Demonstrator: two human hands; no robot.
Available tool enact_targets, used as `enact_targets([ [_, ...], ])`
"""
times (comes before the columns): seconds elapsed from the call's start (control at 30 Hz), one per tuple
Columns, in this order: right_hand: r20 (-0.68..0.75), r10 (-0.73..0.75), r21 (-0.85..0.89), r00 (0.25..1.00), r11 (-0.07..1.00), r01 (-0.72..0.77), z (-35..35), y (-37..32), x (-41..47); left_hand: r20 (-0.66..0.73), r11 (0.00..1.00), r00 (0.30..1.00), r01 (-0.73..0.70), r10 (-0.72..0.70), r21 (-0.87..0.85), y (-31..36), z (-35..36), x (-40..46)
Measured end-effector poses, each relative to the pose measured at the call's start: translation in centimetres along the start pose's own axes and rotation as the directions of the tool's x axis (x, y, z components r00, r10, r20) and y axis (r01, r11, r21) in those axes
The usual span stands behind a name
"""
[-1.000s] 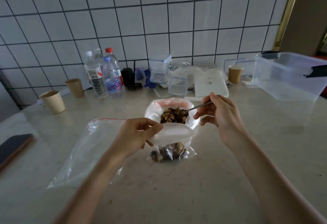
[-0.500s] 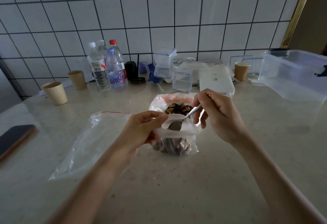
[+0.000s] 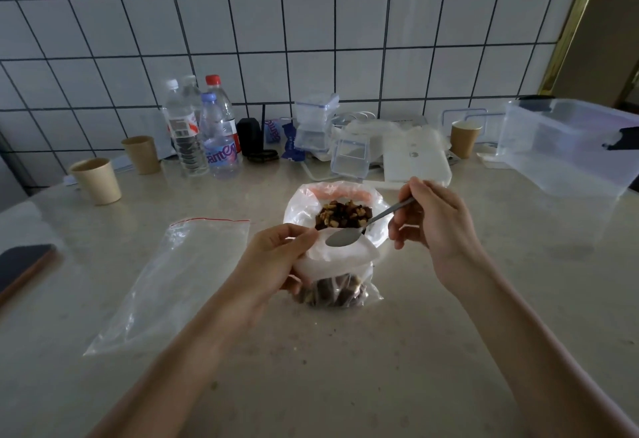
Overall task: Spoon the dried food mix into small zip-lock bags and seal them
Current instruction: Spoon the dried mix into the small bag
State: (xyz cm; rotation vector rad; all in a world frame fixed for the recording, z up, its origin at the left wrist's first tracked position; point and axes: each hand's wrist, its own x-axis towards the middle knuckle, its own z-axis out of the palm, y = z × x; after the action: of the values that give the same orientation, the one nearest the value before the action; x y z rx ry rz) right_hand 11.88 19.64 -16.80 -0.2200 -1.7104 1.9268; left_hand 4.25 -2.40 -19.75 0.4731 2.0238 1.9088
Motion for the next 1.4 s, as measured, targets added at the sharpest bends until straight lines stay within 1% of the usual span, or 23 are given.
enact_targets([
  [0.03, -0.016, 0.067, 0.046, 0.998, 0.997, -0.066, -0.1, 0.2, 0.1, -0.031, 0.992, 0.998, -0.054, 0.058, 0.115, 0.0, -0.2, 0.1],
  [0.1, -0.031, 0.155, 0.121, 0.987, 0.981, -0.15, -0.2, 0.6, 0.2, -0.063, 0.939, 0.981, -0.158, 0.185, 0.305, 0.1, -0.6, 0.2],
  [0.17, -0.047, 0.196, 0.165, 0.979, 0.969, -0.186, -0.3, 0.8, 0.3, -0.084, 0.873, 0.953, -0.229, 0.291, 0.43, 0.1, -1.3, 0.2],
  [0.23, -0.061, 0.22, 0.189, 0.974, 0.96, -0.205, -0.3, 1.1, 0.4, -0.112, 0.828, 0.928, -0.257, 0.356, 0.499, -0.1, -1.9, 0.5],
  [0.3, -0.081, 0.234, 0.19, 0.969, 0.958, -0.216, -0.4, 1.3, 0.5, -0.16, 0.839, 0.924, -0.23, 0.347, 0.492, -0.4, -2.4, 0.9],
  [0.43, -0.099, 0.245, 0.143, 0.964, 0.963, -0.23, -0.7, 1.5, 0.7, -0.324, 0.879, 0.899, -0.122, 0.294, 0.46, -0.9, -3.0, 2.3],
  [0.5, -0.104, 0.246, 0.126, 0.964, 0.964, -0.233, -0.8, 1.4, 0.7, -0.355, 0.881, 0.901, -0.057, 0.248, 0.47, -0.3, -3.1, 3.0],
  [0.57, -0.113, 0.242, 0.094, 0.964, 0.968, -0.232, -0.7, 1.4, 0.7, -0.303, 0.847, 0.933, -0.001, 0.192, 0.532, 0.4, -2.7, 3.6],
  [0.63, -0.118, 0.238, 0.058, 0.964, 0.971, -0.232, -0.4, 1.2, 0.7, -0.246, 0.809, 0.957, 0.023, 0.151, 0.587, 0.9, -2.1, 4.3],
  [0.67, -0.116, 0.235, 0.04, 0.965, 0.972, -0.232, -0.3, 1.1, 0.6, -0.229, 0.807, 0.964, 0.028, 0.134, 0.59, 1.0, -1.8, 4.7],
  [0.8, -0.095, 0.223, -0.004, 0.97, 0.974, -0.225, 0.0, 0.7, 0.2, -0.158, 0.865, 0.984, 0.006, 0.085, 0.502, 0.2, -1.1, 5.7],
  [0.83, -0.093, 0.219, -0.011, 0.971, 0.975, -0.221, 0.0, 0.7, 0.2, -0.135, 0.871, 0.987, -0.012, 0.09, 0.491, -0.2, -1.1, 5.8],
  [0.93, -0.086, 0.207, -0.036, 0.974, 0.977, -0.211, -0.1, 1.0, 0.4, -0.105, 0.843, 0.98, -0.09, 0.171, 0.53, -1.4, -1.3, 5.7],
  [1.0, -0.047, 0.22, -0.074, 0.974, 0.972, -0.223, 0.0, 1.4, 0.6, -0.108, 0.843, 0.972, -0.123, 0.21, 0.524, -2.0, -1.2, 5.4],
  [1.13, 0.035, 0.253, -0.172, 0.967, 0.955, -0.244, 0.5, 2.8, 0.8, -0.11, 0.852, 0.968, -0.14, 0.224, 0.505, -1.9, -0.8, 5.1],
  [1.23, 0.007, 0.238, -0.169, 0.971, 0.957, -0.234, 0.7, 3.7, 1.0, -0.079, 0.856, 0.97, -0.162, 0.229, 0.49, -1.3, -0.9, 5.1],
  [1.33, -0.057, 0.194, -0.154, 0.979, 0.967, -0.201, 0.8, 4.1, 1.2, -0.081, 0.907, 0.979, -0.139, 0.186, 0.397, -1.3, -0.8, 5.0],
  [1.4, -0.073, 0.176, -0.164, 0.982, 0.969, -0.186, 0.9, 4.2, 1.1, -0.085, 0.93, 0.983, -0.126, 0.164, 0.345, -1.3, -0.7, 4.9],
])
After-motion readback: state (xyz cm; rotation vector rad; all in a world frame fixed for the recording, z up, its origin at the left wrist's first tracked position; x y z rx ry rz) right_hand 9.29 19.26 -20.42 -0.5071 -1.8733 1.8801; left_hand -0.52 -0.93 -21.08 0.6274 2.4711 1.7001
